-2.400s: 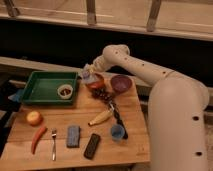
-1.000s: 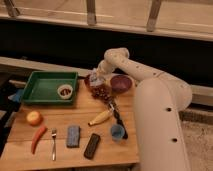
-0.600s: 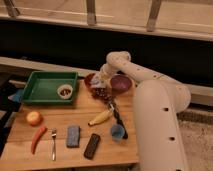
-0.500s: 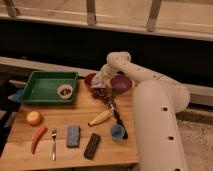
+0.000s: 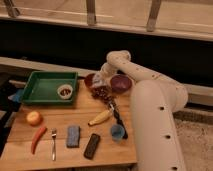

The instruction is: Wipe red bowl with towel

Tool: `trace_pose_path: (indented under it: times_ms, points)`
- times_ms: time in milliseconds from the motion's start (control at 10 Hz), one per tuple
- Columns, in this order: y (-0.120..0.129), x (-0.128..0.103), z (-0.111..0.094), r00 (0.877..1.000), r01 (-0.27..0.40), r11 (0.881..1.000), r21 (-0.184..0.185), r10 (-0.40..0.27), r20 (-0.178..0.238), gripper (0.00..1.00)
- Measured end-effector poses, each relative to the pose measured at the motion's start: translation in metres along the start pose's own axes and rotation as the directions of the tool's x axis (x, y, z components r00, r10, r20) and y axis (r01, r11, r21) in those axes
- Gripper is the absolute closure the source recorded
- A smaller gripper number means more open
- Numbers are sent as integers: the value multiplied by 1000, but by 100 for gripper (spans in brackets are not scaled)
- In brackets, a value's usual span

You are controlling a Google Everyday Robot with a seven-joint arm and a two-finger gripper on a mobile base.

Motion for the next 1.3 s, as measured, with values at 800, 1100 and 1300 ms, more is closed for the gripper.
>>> trace_pose_path:
  times_ms: [800, 1100, 1300]
  points:
    - [43, 5, 18, 997, 75, 992, -103, -78, -23, 100]
    - [20, 13, 11, 998, 39, 997, -61, -42, -44, 100]
    - [14, -2, 15, 999, 27, 998, -54, -28, -17, 100]
